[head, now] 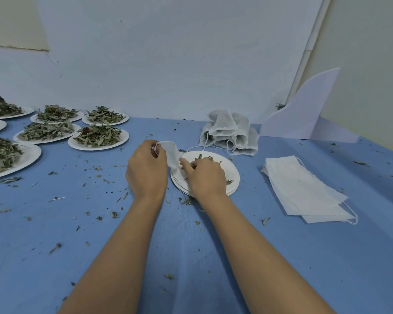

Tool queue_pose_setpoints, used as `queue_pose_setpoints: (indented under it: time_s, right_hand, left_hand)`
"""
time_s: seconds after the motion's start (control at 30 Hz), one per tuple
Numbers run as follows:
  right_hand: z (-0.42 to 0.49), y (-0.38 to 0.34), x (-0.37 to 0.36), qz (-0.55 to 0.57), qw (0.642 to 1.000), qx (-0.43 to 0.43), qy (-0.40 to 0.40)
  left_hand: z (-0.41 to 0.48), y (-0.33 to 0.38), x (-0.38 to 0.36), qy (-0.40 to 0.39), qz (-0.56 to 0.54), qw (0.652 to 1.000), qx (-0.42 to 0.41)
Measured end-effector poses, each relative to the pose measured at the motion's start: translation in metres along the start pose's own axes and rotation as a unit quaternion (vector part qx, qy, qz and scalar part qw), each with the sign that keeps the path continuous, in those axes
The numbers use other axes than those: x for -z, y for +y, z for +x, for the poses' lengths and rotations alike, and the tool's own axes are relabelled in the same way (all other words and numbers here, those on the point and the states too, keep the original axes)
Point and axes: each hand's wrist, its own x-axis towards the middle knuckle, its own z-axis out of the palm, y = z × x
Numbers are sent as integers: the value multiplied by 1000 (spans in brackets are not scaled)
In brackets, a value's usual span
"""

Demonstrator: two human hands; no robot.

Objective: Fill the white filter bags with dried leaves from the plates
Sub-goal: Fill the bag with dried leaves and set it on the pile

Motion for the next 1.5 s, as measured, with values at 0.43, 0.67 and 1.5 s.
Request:
queue_pose_setpoints:
  time_s: [0.43, 0.67, 1.5]
  right_hand:
    - [2, 4, 4, 65, 997, 23, 20]
    - [20, 14, 17, 345, 936, -56, 48]
    - [25, 41, 36, 435, 895, -4, -100]
  left_hand:
    - [1, 11, -1, -22, -106, 994, 4]
    - [-1, 16, -11, -68, -72, 995, 8]
    - [-6, 26, -27, -161, -140, 974, 74]
